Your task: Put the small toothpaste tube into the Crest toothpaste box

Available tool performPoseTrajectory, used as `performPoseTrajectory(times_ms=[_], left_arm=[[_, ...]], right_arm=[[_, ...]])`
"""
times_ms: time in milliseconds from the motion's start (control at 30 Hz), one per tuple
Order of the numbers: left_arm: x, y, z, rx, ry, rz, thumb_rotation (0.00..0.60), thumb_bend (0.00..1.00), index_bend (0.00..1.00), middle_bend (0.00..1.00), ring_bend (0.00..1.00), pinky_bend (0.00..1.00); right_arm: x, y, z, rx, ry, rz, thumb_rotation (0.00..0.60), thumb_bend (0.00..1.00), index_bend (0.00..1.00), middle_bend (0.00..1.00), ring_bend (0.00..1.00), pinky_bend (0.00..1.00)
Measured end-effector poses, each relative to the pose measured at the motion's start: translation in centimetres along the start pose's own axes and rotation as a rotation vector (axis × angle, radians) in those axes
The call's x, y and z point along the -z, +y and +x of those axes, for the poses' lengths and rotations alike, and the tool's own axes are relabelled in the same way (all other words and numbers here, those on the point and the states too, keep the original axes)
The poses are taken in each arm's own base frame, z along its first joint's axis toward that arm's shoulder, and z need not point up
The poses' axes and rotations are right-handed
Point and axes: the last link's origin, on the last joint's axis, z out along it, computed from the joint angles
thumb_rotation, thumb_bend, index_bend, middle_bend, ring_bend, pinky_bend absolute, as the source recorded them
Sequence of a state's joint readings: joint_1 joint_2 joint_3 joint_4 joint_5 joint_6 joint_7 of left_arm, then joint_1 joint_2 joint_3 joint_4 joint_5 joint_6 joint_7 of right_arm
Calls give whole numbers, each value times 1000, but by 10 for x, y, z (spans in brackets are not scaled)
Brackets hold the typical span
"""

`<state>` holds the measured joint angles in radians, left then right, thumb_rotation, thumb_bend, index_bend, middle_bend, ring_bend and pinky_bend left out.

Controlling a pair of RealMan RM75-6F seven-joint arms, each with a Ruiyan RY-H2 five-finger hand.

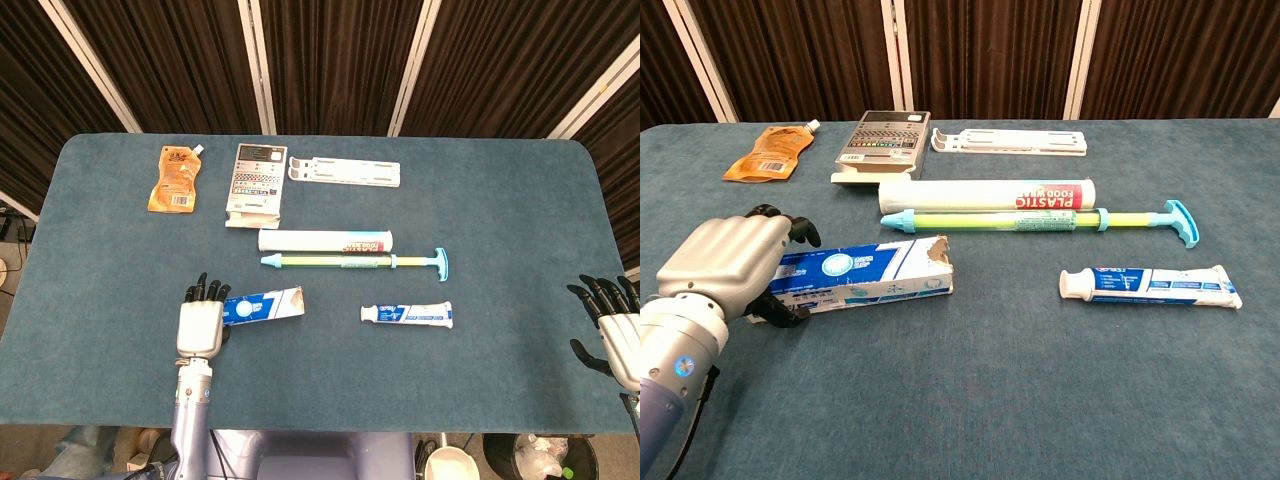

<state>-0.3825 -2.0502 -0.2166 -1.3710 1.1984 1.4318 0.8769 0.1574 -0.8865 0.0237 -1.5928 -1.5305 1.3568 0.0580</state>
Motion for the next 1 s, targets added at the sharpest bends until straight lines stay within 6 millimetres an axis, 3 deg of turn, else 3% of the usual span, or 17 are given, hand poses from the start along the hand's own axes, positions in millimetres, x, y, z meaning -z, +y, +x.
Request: performPoseTrajectory(times_ms=[267,467,1000], left_arm=[[-2,10,-6,-12,7,-8,600,258,316,300,124,216],[-3,15,-9,-4,13,-11,600,301,421,376,147,231],[-1,15,4,28,73,-1,600,316,386,374,157,233]], right_arm=[[4,3,1,0,3,-6,600,310,178,126,116,29],[7,5,1,2,0,-15,600,310,178,126,116,29],[6,5,0,7,-2,-14,600,310,178,128,124,28]])
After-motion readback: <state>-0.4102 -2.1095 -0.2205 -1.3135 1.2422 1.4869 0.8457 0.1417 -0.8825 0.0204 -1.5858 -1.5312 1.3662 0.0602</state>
